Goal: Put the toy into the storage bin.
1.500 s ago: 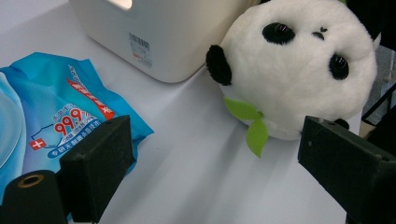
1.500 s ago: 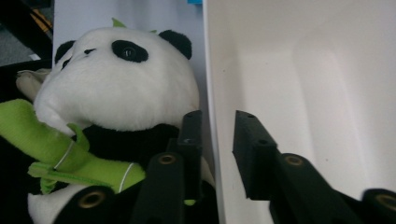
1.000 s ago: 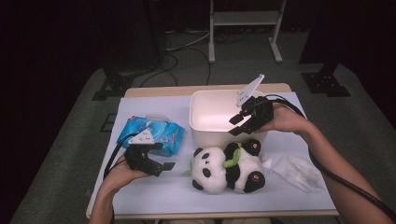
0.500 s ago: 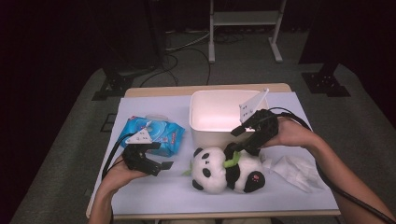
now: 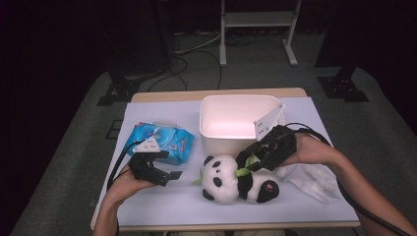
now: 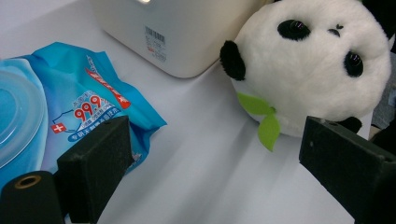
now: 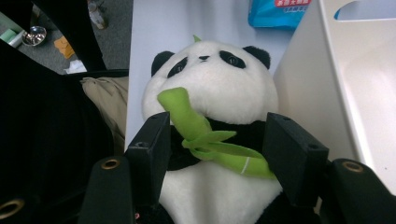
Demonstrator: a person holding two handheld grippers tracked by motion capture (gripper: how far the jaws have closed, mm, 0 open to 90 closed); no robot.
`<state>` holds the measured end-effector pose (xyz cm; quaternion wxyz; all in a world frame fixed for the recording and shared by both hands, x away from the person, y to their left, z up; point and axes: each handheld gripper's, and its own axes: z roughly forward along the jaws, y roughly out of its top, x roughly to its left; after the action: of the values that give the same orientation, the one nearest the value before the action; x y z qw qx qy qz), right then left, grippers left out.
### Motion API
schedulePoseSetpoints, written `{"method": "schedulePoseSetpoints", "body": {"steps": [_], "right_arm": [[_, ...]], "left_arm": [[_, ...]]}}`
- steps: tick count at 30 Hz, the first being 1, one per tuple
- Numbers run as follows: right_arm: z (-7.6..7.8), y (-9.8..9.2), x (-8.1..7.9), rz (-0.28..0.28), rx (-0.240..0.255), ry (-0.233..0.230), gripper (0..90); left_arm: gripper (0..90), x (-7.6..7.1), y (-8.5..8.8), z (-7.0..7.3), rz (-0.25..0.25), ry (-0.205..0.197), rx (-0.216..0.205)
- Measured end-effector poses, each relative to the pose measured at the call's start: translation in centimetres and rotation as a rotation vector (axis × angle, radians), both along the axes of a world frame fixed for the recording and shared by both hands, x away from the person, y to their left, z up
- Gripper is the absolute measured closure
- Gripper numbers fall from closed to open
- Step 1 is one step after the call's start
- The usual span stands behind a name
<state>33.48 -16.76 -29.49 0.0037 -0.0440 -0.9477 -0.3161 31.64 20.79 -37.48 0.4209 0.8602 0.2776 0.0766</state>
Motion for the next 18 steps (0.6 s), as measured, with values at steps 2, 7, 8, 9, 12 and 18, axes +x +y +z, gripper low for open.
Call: {"method": "schedulePoseSetpoints", "body": {"steps": [2,7,8,9,12,18], "right_arm": [[-0.3,0.2,-0.2,0.007,-0.001,0.002,40.5],[-1.1,0.8,-0.8,0.026,-0.014,0.0,40.1],[-1.3,0.9,-0.9,0.026,-0.017,0.001,40.1],[-1.6,1.1,-0.9,0.031,-0.024,0.004,40.2],[-2.2,1.6,-0.9,0.038,-0.045,0.003,41.0],[-3.2,2.3,-0.7,0.058,-0.052,0.005,53.2]], "left_arm": [[9.0,0.0,0.0,0.0,0.0,0.001,-0.001],[9.0,0.0,0.0,-0.1,0.002,0.004,0.0],[9.0,0.0,0.0,-0.1,0.001,0.003,-0.002],[9.0,0.0,-0.1,-0.1,0.002,0.005,-0.002],[9.0,0.0,-0.1,-0.2,-0.003,0.008,0.0],[9.0,-0.1,-0.1,-0.1,-0.005,0.009,-0.008]]}}
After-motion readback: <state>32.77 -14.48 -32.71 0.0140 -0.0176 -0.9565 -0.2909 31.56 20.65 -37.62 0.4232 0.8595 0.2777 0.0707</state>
